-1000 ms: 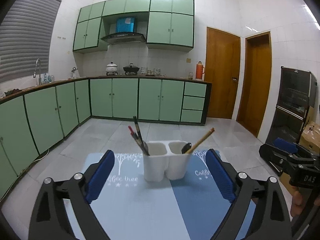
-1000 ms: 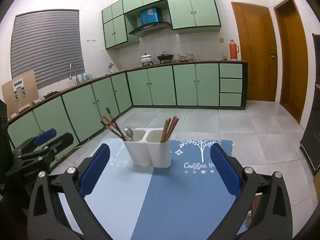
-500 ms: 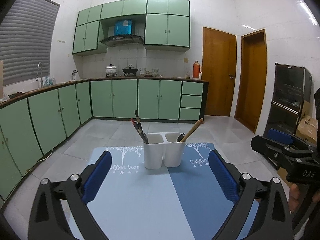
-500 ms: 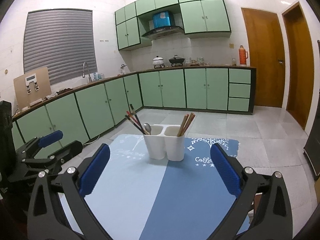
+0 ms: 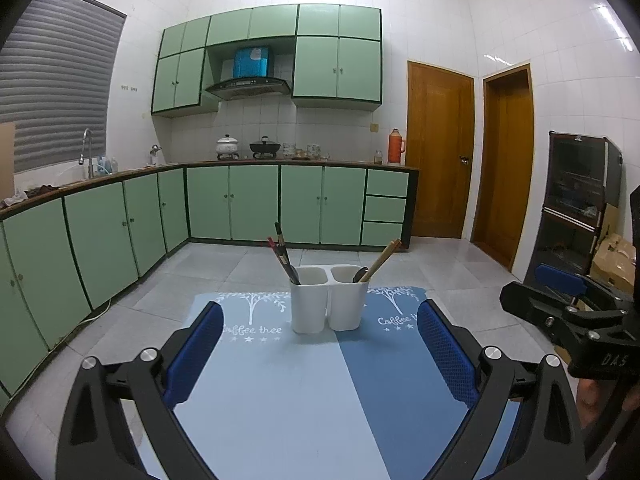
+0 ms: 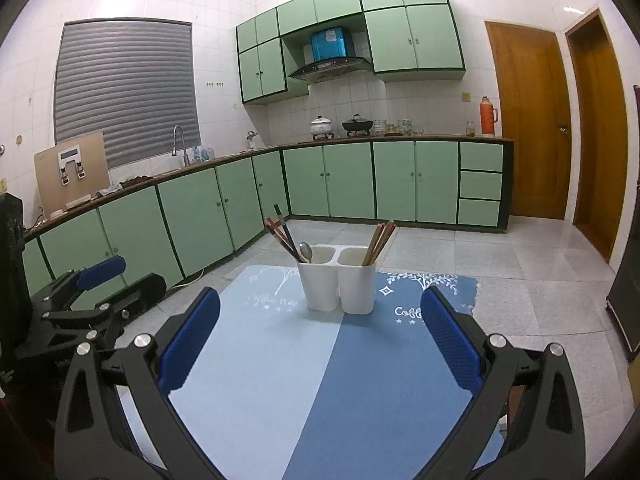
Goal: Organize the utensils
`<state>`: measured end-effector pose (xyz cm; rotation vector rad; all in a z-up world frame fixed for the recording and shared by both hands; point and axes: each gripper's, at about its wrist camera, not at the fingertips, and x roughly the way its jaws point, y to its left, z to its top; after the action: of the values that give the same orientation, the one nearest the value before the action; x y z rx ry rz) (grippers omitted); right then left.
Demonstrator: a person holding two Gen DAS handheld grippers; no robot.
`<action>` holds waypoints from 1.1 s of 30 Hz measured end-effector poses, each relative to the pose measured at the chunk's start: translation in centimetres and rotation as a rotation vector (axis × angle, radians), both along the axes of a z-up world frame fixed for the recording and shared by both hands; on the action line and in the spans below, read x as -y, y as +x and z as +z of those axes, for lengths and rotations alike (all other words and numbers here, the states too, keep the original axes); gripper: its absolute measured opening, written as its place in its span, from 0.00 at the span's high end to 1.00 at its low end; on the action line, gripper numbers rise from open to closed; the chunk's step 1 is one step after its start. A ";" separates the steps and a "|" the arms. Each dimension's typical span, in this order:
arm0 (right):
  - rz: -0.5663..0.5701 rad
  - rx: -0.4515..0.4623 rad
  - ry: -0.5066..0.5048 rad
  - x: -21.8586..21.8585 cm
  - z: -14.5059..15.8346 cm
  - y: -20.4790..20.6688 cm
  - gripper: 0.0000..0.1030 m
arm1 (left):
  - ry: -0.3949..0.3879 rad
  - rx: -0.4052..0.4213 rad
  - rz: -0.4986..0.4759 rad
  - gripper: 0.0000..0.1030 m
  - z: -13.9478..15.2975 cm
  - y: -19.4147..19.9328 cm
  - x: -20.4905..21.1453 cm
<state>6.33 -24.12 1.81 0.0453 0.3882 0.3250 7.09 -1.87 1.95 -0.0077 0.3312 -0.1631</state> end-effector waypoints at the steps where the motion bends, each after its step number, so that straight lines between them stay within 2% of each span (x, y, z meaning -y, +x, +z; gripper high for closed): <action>1: 0.000 0.000 -0.001 0.0 -0.1 -0.2 0.05 | 0.001 0.001 0.002 0.07 0.0 -0.1 0.0; 33: 0.009 0.015 -0.017 -0.4 0.0 -1.1 0.05 | -0.001 0.024 0.013 0.07 -0.1 -1.6 -0.7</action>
<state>5.20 -23.67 1.77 0.0241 0.3768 0.3307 5.53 -1.17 1.87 -0.0092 0.3066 -0.1509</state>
